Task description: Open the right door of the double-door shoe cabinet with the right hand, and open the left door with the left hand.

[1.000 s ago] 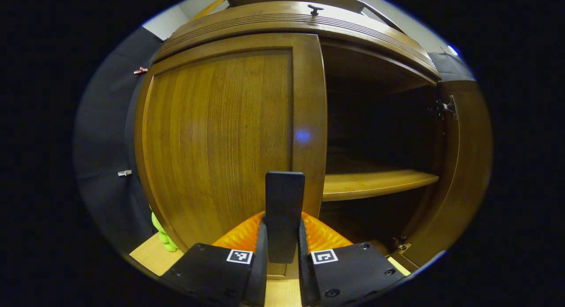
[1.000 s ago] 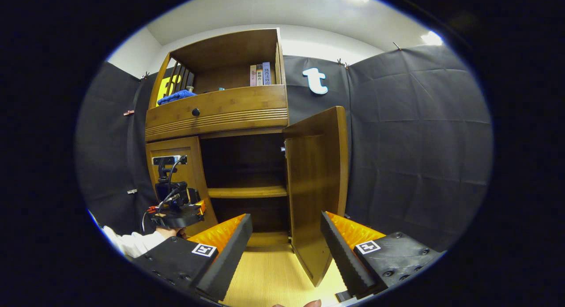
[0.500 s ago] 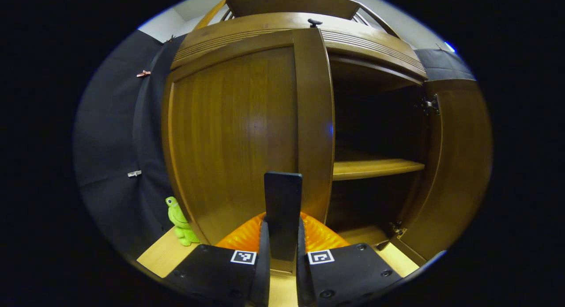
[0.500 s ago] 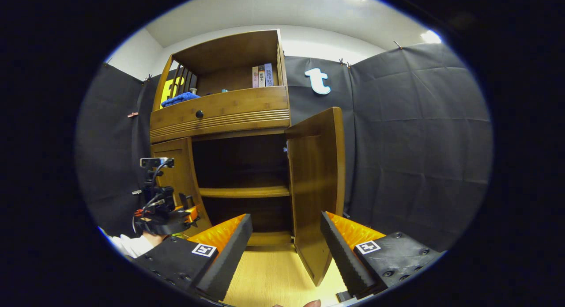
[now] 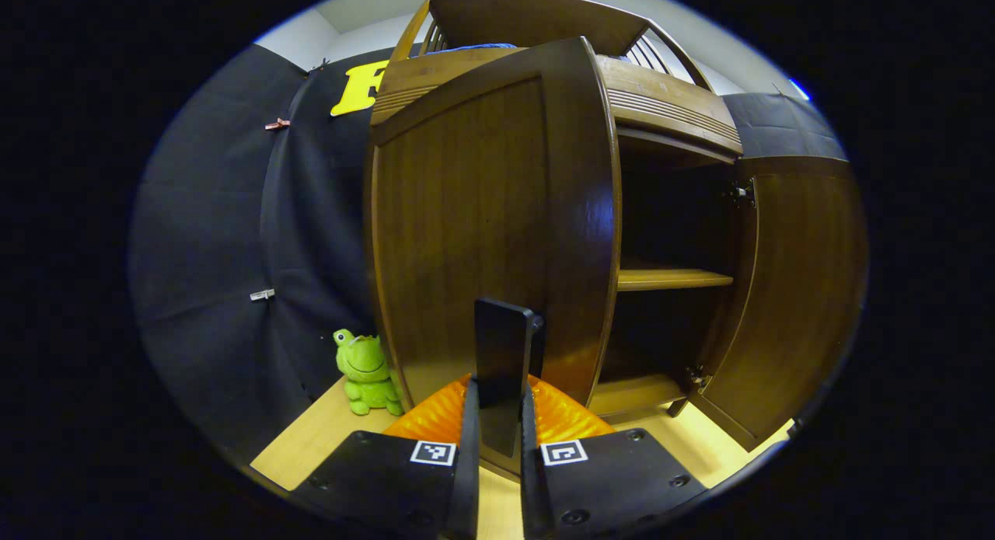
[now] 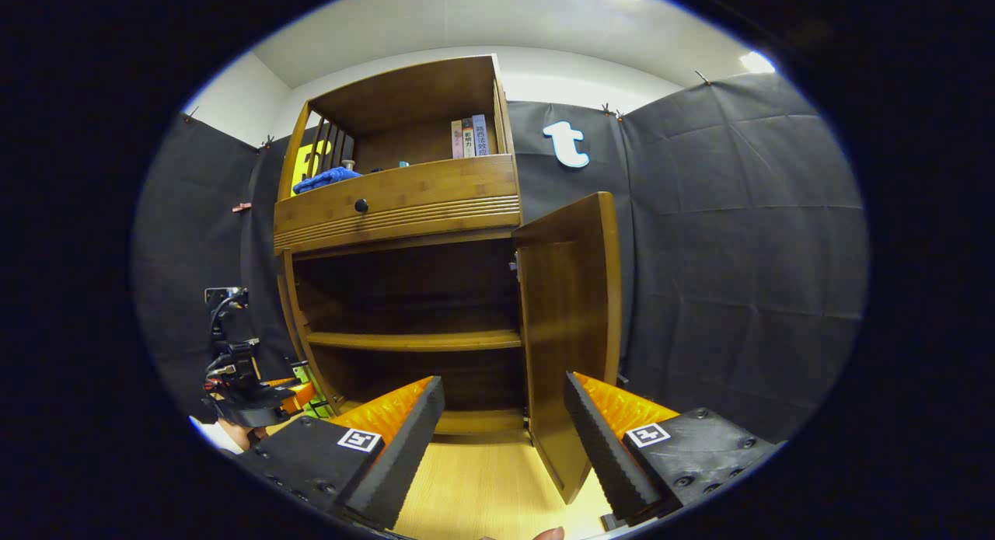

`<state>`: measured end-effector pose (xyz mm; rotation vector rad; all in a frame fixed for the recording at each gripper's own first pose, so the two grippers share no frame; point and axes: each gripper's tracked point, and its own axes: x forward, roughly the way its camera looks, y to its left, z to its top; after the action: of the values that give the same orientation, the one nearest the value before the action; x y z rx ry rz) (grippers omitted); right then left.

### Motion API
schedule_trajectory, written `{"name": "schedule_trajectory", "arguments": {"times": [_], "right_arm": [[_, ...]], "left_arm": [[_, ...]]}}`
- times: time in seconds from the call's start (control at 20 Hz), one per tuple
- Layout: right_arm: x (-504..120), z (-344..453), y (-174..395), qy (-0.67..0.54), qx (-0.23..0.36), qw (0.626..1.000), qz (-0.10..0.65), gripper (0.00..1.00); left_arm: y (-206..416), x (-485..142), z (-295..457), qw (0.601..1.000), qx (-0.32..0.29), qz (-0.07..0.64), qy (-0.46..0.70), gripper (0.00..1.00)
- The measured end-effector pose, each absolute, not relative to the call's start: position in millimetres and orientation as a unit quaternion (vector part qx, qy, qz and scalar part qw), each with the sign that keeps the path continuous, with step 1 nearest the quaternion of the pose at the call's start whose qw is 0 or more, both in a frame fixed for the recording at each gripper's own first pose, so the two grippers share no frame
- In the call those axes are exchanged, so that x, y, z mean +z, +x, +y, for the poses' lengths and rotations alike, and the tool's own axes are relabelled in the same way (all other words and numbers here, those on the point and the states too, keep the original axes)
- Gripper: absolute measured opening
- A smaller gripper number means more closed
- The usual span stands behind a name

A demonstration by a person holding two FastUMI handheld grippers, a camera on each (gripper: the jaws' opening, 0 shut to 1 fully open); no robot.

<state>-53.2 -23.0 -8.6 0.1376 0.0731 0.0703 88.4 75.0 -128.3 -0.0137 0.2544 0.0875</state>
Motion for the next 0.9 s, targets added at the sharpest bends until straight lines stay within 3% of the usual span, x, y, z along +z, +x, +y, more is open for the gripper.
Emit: {"name": "schedule_trajectory", "arguments": {"times": [0.25, 0.9], "right_arm": [[-6.9, -6.8, -52.8, 0.075, 0.046, 0.996, 0.034, 0.98], [-8.6, 32.3, -57.2, 0.08, 0.058, 0.995, 0.032, 0.98]], "left_arm": [[61.7, -123.0, 102.7, 0.988, 0.079, 0.131, -0.025, 0.23], [16.0, -137.2, 187.0, 0.987, 0.085, 0.135, -0.03, 0.14]]}}
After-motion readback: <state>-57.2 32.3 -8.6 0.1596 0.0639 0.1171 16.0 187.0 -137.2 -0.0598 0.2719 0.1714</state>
